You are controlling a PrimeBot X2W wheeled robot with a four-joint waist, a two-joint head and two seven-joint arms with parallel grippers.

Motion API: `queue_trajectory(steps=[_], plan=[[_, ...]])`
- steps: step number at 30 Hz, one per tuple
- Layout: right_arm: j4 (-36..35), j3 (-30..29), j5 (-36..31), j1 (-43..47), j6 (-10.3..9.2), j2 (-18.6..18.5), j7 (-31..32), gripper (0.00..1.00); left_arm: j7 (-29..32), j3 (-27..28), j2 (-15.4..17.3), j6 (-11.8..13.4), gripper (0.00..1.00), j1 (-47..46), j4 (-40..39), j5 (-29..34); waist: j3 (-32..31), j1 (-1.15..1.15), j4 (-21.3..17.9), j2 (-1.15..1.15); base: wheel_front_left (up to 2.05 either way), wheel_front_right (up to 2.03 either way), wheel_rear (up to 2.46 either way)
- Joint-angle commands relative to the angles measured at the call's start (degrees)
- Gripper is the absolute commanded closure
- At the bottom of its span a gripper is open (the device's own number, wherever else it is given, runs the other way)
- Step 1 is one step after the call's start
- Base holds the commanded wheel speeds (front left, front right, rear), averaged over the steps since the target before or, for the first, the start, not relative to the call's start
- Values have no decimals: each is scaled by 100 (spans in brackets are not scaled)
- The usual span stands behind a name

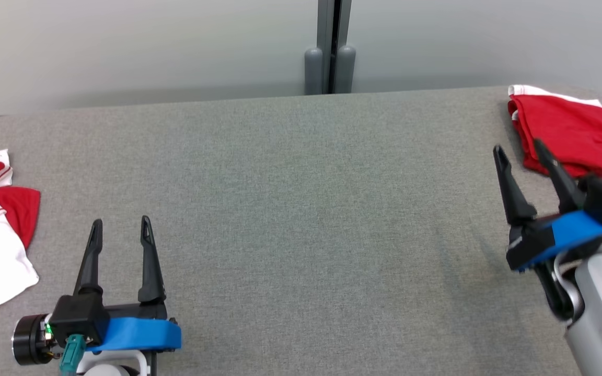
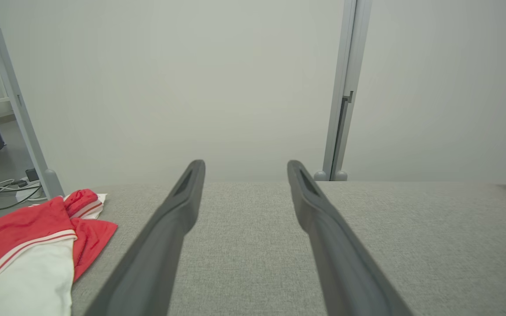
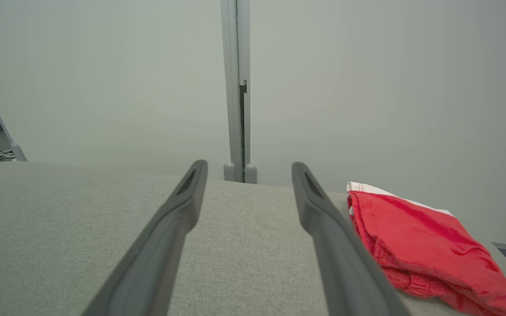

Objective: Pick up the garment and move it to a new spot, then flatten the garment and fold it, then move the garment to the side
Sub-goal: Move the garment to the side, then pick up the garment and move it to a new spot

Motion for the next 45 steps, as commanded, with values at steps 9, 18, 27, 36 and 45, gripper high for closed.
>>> queue_trajectory(steps=[9,18,27,36,45], plan=[[-743,-477,-183,1230,1,330,-18,0,-4,55,-77,-43,0,230,129,9,-266,1,-46,2,0,0,0],[-1431,-892,-689,2065,1,952,27,0,-4,93,-103,-114,0,295,254,35,-373,1,15,2,0,0,0],[-1993,-1197,-964,2593,1,1335,120,0,-3,111,-127,-149,0,248,447,14,-457,1,124,2,0,0,0],[-2360,-1279,-1233,2875,1,1529,236,0,-4,176,-134,-161,0,250,556,47,-524,1,166,2,0,0,0],[-2409,-1318,-1293,2900,1,1578,300,0,-4,242,-135,-171,0,227,593,81,-506,1,195,2,0,0,0]])
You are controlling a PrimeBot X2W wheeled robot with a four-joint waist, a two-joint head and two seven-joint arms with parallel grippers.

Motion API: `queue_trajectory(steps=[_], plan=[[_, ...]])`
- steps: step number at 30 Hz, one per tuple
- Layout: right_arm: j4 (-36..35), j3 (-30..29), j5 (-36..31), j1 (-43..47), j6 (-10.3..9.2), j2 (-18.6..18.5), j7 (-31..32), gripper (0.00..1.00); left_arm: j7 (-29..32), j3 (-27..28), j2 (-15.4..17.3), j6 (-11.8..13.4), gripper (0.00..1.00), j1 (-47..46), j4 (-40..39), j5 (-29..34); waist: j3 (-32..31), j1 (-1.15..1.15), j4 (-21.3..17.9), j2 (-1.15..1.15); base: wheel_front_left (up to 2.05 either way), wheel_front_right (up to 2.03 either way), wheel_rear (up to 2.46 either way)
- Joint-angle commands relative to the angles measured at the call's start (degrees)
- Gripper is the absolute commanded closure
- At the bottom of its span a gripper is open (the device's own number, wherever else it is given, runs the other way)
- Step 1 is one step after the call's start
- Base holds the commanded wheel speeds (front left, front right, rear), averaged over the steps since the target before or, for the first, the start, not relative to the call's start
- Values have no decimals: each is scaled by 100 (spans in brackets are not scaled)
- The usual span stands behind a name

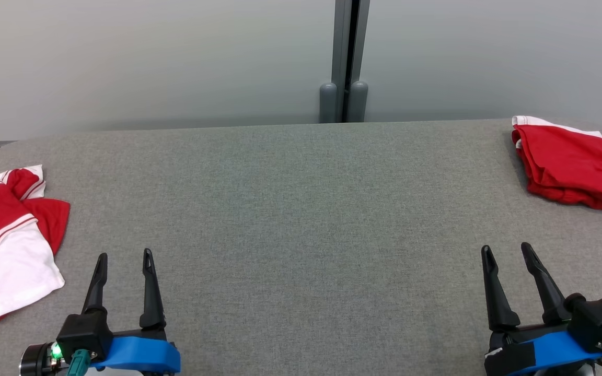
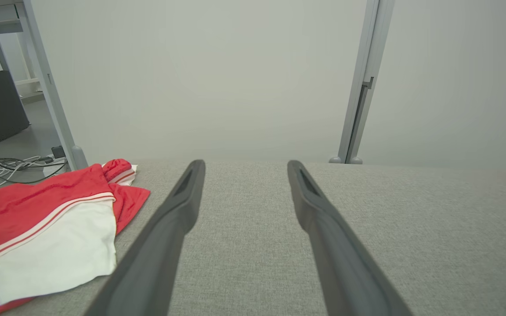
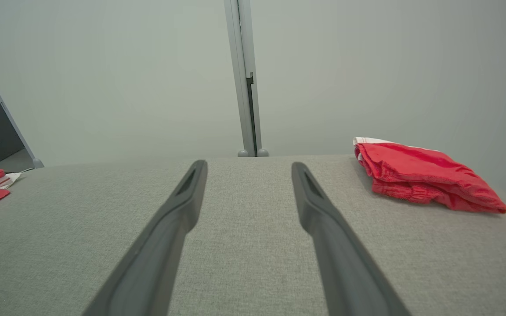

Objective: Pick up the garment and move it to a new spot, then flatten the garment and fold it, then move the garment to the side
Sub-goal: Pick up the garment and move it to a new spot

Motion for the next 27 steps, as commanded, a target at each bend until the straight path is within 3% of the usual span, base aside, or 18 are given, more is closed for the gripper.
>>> queue_trajectory(steps=[1,13,27], plan=[[-27,-18,-36,84,1,19,23,0,-3,17,8,-19,0,-13,3,30,2,0,0,0,0,0,0],[24,21,12,59,1,27,19,0,-3,102,26,44,0,36,-94,65,74,0,176,0,0,0,0],[126,133,-3,20,1,23,31,0,-3,247,48,79,0,-47,-99,10,183,0,1022,0,0,0,0]])
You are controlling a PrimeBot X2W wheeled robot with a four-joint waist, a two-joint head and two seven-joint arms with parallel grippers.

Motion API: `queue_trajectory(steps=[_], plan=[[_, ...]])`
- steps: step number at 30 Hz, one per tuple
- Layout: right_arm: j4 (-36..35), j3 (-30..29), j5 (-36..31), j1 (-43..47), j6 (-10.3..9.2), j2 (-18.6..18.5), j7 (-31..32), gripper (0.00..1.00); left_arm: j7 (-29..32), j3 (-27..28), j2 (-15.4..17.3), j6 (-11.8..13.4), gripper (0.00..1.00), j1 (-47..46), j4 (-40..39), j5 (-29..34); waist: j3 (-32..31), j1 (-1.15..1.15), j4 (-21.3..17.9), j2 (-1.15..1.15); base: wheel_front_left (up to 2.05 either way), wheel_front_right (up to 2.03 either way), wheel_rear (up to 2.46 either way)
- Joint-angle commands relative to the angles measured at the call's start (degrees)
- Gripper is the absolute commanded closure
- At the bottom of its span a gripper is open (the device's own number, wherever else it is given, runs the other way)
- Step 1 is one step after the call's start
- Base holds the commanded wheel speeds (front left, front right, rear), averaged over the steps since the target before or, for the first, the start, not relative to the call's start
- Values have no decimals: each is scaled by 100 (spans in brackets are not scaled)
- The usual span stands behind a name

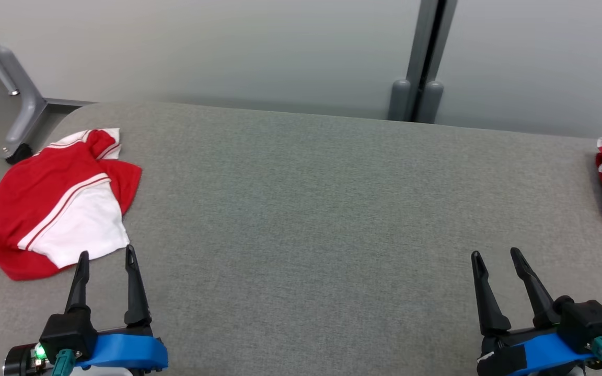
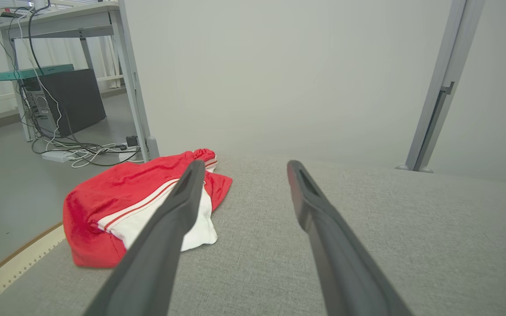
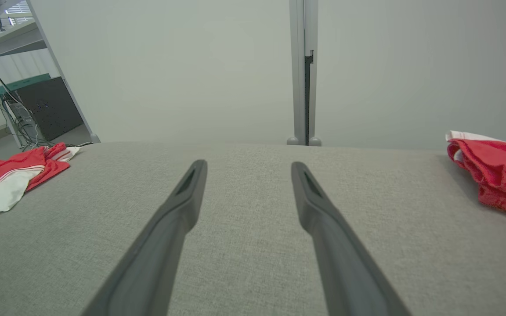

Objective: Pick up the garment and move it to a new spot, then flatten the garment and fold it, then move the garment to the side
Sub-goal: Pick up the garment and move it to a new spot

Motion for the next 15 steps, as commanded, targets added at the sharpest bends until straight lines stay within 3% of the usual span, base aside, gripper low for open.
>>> queue_trajectory(steps=[1,15], plan=[[7,2,-13,13,1,-3,-3,0,-4,33,31,15,0,-39,3,-18,79,0,154,-1,0,0,0],[55,126,-15,34,1,-5,-5,0,-4,144,11,45,0,17,6,-29,89,0,1190,-1,0,0,0]])
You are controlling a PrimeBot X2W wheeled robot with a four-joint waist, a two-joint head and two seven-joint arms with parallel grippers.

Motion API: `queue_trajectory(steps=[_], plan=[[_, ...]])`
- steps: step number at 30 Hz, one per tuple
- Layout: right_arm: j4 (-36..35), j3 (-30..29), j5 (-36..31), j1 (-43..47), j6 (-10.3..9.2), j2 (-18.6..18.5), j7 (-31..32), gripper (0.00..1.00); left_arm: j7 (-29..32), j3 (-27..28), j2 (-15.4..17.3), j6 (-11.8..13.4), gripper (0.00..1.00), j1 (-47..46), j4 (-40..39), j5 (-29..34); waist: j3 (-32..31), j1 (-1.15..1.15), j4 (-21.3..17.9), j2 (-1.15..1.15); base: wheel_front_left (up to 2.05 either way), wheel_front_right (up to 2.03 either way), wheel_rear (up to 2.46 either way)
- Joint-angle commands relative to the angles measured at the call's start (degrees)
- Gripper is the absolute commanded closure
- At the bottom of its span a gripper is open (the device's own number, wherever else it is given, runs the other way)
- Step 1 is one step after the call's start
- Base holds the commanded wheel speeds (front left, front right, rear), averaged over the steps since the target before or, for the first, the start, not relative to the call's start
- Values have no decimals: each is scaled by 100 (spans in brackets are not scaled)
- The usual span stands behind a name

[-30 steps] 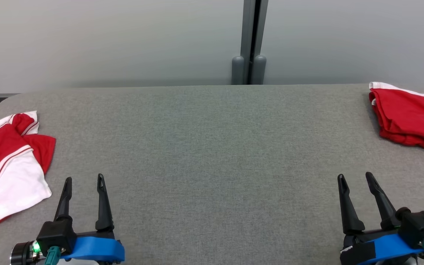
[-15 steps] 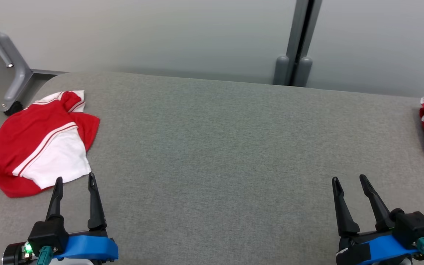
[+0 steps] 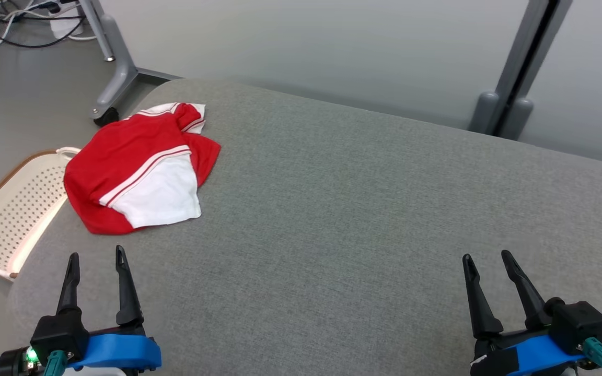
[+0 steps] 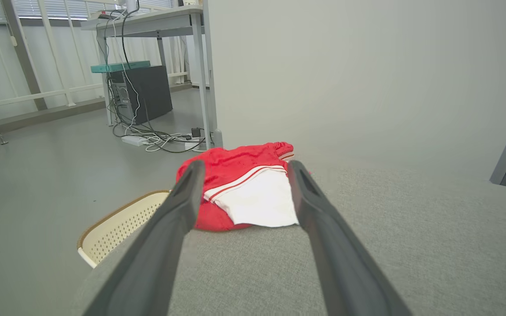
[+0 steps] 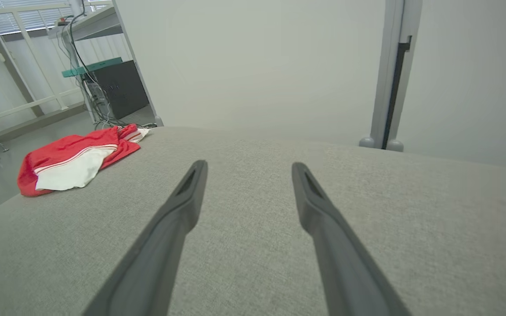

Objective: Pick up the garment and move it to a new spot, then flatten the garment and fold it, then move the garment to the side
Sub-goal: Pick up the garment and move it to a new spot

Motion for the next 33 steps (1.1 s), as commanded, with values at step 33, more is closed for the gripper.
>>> queue_trajectory(steps=[33], plan=[[-476,-2,-293,-278,1,-207,105,0,-3,411,125,20,0,-1011,228,-214,720,0,-55,-1,0,0,0]])
